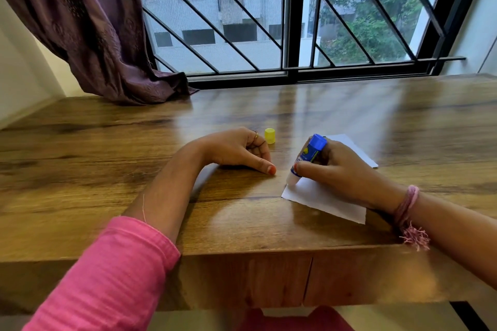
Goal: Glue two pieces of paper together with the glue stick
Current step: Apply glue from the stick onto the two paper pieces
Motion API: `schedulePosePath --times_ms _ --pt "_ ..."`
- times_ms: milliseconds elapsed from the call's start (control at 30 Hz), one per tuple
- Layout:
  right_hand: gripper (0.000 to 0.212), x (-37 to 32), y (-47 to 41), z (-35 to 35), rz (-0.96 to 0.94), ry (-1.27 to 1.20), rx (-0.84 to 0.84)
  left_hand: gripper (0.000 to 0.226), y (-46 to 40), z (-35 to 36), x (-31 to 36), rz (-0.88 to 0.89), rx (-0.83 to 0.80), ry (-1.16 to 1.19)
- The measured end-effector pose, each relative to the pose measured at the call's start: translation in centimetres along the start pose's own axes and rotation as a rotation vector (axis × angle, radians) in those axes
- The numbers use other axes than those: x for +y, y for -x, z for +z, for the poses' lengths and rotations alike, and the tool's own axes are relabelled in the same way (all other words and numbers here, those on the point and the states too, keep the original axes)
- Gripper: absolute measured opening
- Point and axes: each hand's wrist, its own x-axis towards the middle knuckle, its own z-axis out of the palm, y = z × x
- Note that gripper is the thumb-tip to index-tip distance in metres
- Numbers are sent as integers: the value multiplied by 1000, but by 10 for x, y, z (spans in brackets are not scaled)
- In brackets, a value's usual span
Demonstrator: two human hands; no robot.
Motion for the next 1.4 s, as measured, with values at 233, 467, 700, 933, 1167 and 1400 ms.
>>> schedulePosePath --times_ms 233,467,700,933,1167,1400 --pt "12 -2 1 1 -18 20 -8 14 0 0 -1 4 -5 0" --pt "14 -1 1 3 -25 55 -25 16 0 0 -1 1 -9 6" --pt "16 0 -1 1 6 29 -2 15 1 0 -1 9 2 6" --pt "19 3 -3 3 20 -8 25 14 0 0 -2 9 4 10" --pt "13 5 -8 -6 283 -511 5 14 0 -1 -1 10 1 10" --pt "14 8 -11 -7 311 -617 22 15 1 0 -1 4 10 -10"
